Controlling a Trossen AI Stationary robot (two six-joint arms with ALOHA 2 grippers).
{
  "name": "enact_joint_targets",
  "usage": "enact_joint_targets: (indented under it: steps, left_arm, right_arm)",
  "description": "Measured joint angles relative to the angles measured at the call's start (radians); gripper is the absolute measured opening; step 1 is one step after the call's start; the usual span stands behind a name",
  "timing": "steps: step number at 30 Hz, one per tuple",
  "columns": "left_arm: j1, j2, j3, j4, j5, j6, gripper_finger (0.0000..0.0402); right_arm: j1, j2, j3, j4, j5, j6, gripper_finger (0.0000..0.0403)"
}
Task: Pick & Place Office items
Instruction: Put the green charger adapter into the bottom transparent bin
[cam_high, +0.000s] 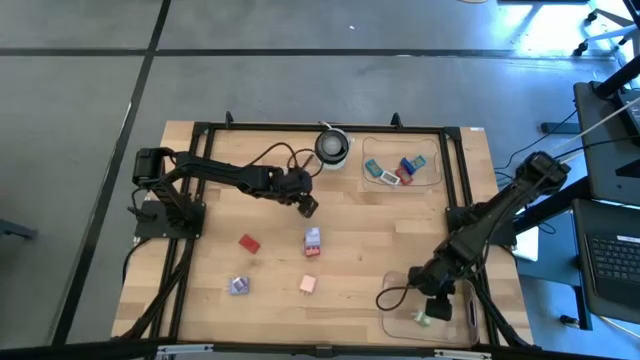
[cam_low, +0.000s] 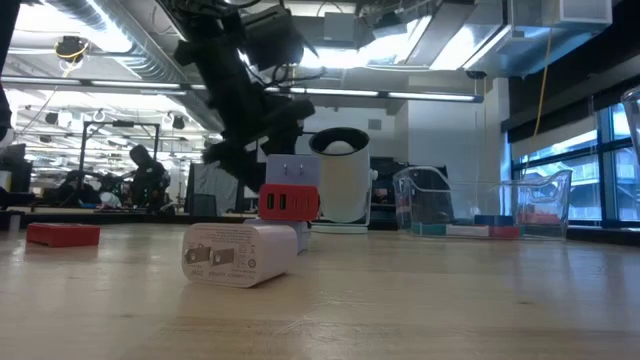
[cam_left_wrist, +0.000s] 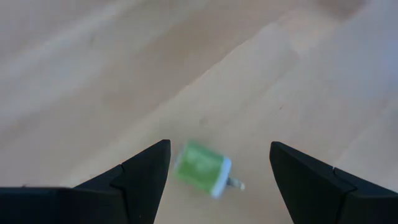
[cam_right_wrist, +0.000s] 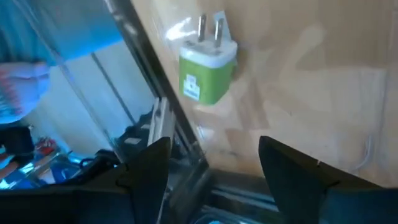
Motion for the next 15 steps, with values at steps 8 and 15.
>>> enact_joint_targets:
  steps: [8,15]
  left_arm:
    - [0.0,0.001,-0.001,-0.094,0.015,-0.365,0.0272]
    - [-0.003,0.045,-0.001,-0.066,-0.041,-0.51,0.0272]
  right_arm:
    - [-0.001,-0.111,0.0,-0.127,-0.012,-0.061,0.0233]
    - [-0.001,-0.256,0.0,-0.275,0.019,-0.073,0.023]
